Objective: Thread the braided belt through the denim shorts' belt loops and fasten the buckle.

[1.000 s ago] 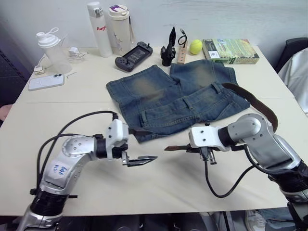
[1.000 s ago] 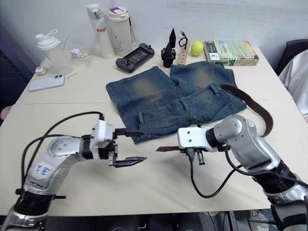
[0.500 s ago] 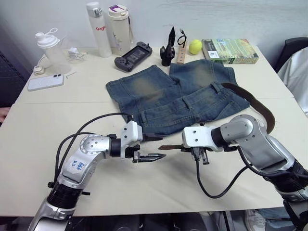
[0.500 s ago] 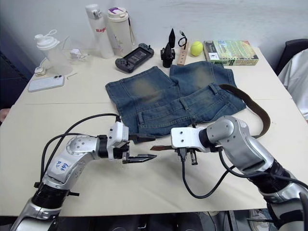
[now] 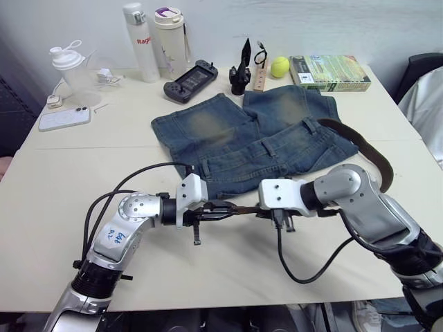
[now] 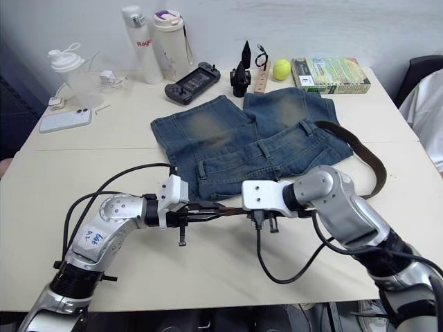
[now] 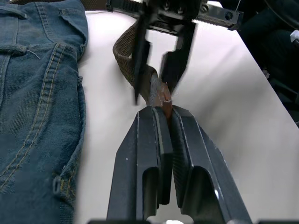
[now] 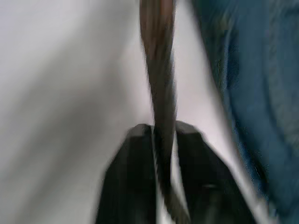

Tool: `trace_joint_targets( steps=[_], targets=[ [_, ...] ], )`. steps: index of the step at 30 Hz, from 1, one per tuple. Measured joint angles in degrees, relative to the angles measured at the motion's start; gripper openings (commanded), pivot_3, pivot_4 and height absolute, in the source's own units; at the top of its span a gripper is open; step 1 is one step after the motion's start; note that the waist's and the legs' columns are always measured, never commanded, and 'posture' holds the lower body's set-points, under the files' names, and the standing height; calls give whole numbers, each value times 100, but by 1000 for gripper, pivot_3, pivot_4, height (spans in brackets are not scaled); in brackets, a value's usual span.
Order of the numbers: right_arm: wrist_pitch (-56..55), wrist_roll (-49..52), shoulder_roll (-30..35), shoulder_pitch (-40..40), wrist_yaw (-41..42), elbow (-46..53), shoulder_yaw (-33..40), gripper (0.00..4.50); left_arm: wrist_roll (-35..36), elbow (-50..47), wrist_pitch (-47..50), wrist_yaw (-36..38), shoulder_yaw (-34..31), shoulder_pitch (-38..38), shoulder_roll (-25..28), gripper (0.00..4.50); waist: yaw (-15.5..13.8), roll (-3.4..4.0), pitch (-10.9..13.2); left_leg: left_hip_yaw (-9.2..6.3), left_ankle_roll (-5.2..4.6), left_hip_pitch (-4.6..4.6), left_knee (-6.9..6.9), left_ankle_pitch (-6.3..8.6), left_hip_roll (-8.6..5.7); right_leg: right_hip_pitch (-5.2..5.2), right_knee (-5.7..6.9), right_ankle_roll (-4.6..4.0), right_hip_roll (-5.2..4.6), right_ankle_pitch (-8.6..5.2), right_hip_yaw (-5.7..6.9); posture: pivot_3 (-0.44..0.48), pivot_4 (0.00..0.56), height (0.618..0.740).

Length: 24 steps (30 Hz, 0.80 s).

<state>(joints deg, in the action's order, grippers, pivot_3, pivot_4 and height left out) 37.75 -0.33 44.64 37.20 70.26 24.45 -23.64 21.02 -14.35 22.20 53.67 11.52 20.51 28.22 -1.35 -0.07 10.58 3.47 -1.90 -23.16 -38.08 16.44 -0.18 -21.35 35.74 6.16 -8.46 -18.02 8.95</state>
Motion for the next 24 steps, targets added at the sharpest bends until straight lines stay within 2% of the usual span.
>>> trace_joint_targets(
  steps=[2, 4, 5, 8, 11, 12, 14, 16, 17, 18, 20, 22, 24],
  targets=[
    [92, 143, -4, 3, -58, 115, 172, 3046, 73, 21, 187, -98, -23, -5, -87, 0, -6, 0, 0, -1, 0, -2, 0, 0, 0, 0, 0, 0, 0, 0, 1, 0, 150, 720],
    [360, 390, -6, -48, -200, 247, 571, 4111, 417, 27, 615, -234, -234, -67, -243, 0, -17, -1, 0, -4, -2, -3, -3, -1, -2, 2, -1, 1, -3, 0, 1, 0, 150, 720],
    [513, 524, -9, -78, -267, 288, 789, 4474, 599, 28, 840, -298, -328, -101, -287, 0, -16, -1, 0, -6, -3, -3, -5, 0, -2, 5, -1, 1, -3, 1, 1, 0, 150, 720],
    [1301, 1076, -125, -422, -555, 414, 1839, 4474, 1378, -25, 1650, -436, -722, -321, -415, 0, -14, -1, 0, -17, -3, -3, -2, 0, -1, 11, -5, 1, -4, 1, -1, 0, 150, 720],
    [2745, 1911, -479, -837, -870, 572, 3675, 4474, 2382, -47, 2576, -816, -1260, -563, -719, 0, -27, -1, 0, -36, -3, -5, -4, 0, -2, 25, -10, 1, -6, 1, -6, 0, 150, 720],
    [3097, 2135, -576, -921, -878, 695, 4048, 4474, 2596, -48, 2721, -917, -1385, -571, -786, 0, -28, -1, 0, -48, -3, -4, -7, 0, -2, 34, -12, 1, -5, 1, -5, 0, 150, 720],
    [4468, 3144, -1201, -1314, -757, 1271, 5194, 4474, 3212, -64, 3161, -1232, -1711, -562, -948, 0, -24, -5, -3, -73, -2, 8, -1, 1, 1, 57, -20, 0, -1, 0, 0, 0, 150, 720],
    [5144, 4027, -1767, -1864, -852, 1553, 5640, 4474, 3694, -72, 3442, -1486, -1941, -545, -1030, 0, -15, -4, -3, -82, -1, 13, 5, 2, -2, 69, -30, 0, -1, 0, 1, 0, 150, 720],
    [5330, 4545, -2262, -2340, -1181, 1636, 5799, 4474, 4030, -66, 3617, -1685, -2092, -542, -1115, 0, -10, -4, -3, -81, -1, 14, 5, 3, -3, 68, -28, 0, -1, 0, 0, 0, 150, 720],
    [5411, 4767, -2536, -2598, -1405, 1644, 5778, 4474, 4189, -65, 3697, -1773, -2167, -540, -1144, 0, 2, 0, -2, -78, -1, 15, 5, 3, -6, 67, -25, 0, -2, 0, -2, 0, 150, 720],
    [5448, 5355, -3492, -3124, -2239, 1659, 5789, 4474, 4509, -63, 3871, -1937, -2271, -541, -1138, 0, 20, 2, -3, -73, 1, 22, 11, 2, -7, 61, -17, -1, -1, -1, -7, 0, 150, 720],
    [5449, 5709, -4508, -3170, -3181, 1620, 5782, 4474, 4659, -83, 3979, -2008, -2268, -549, -1102, 0, 54, 12, -6, -53, 3, 22, 14, 1, -9, 43, -9, -2, 1, -1, -30, 0, 150, 720],
    [5453, 5898, -5047, -2932, -4002, 1483, 5797, 4474, 4708, -112, 4036, -2046, -2208, -542, -1078, 0, 76, 20, -6, -32, 4, 17, 16, 0, -16, 13, 9, -2, 4, -2, -58, 0, 150, 720]
  ],
)
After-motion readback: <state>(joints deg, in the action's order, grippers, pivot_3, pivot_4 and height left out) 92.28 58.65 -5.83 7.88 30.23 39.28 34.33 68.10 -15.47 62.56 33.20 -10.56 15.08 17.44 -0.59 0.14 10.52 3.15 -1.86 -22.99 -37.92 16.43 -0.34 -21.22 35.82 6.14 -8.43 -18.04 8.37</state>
